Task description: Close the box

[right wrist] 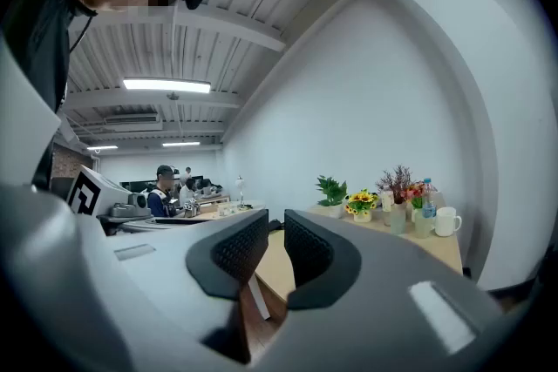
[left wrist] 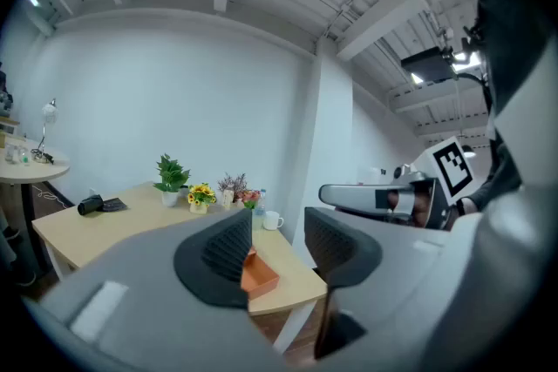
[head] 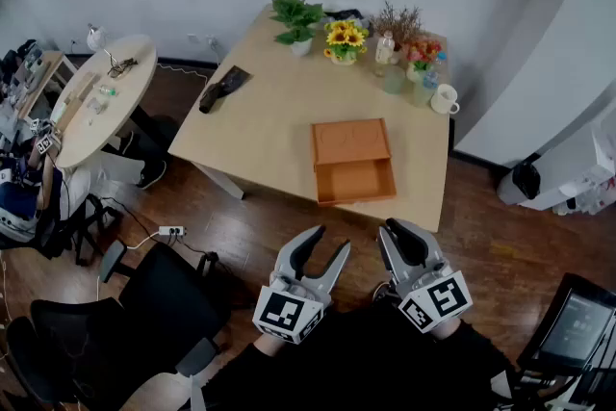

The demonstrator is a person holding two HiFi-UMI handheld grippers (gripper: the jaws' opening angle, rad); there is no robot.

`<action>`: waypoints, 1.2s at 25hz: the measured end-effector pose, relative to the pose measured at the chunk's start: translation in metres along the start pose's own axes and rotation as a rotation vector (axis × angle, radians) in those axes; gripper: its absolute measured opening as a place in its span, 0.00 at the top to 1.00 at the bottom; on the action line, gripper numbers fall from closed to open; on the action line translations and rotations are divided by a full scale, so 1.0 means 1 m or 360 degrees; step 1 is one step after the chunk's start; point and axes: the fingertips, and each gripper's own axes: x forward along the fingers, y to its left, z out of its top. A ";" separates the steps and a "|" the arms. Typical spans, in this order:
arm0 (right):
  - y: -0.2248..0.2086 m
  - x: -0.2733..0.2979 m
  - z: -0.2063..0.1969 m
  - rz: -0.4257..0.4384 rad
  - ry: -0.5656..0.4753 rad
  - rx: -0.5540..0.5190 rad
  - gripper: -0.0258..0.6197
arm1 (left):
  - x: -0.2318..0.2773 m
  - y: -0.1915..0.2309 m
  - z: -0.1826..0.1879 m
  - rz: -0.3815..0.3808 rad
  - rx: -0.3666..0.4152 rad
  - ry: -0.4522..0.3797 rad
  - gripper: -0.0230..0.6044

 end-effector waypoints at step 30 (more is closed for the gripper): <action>-0.250 0.156 -0.256 0.0134 0.0960 -0.0592 0.76 | 0.184 0.230 -0.210 0.0408 0.0361 0.0924 0.73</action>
